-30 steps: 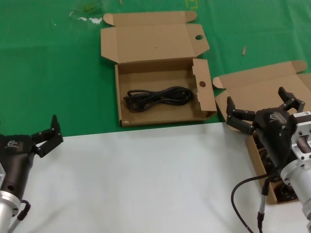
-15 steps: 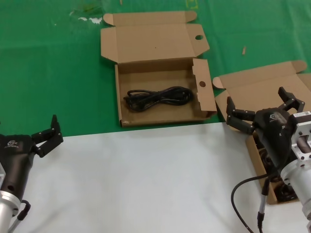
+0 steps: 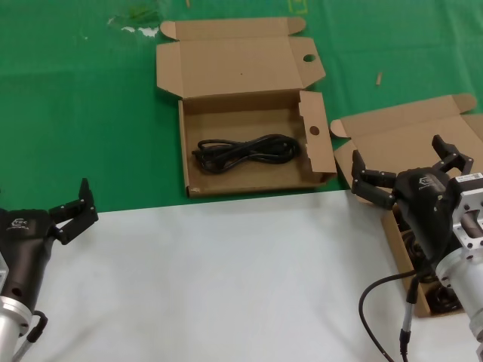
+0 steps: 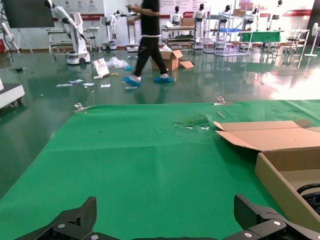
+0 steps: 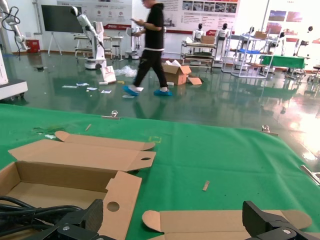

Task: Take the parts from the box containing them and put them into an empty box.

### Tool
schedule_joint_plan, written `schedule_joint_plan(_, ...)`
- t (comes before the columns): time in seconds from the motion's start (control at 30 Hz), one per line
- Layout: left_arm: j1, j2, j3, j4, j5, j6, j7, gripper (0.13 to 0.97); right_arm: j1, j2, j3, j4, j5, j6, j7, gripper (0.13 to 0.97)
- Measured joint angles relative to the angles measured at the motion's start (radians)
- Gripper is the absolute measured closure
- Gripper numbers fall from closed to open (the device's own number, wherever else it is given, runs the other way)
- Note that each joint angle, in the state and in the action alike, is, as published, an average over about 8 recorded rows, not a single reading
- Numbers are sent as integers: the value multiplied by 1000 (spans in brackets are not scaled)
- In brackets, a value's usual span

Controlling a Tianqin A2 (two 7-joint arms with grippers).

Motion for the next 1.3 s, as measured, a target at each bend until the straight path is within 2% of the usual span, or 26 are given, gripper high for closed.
schedule_joint_plan(1.3, 0, 0, 0, 0, 0, 0, 0, 132, 0, 0, 0, 0, 0, 0, 0, 129)
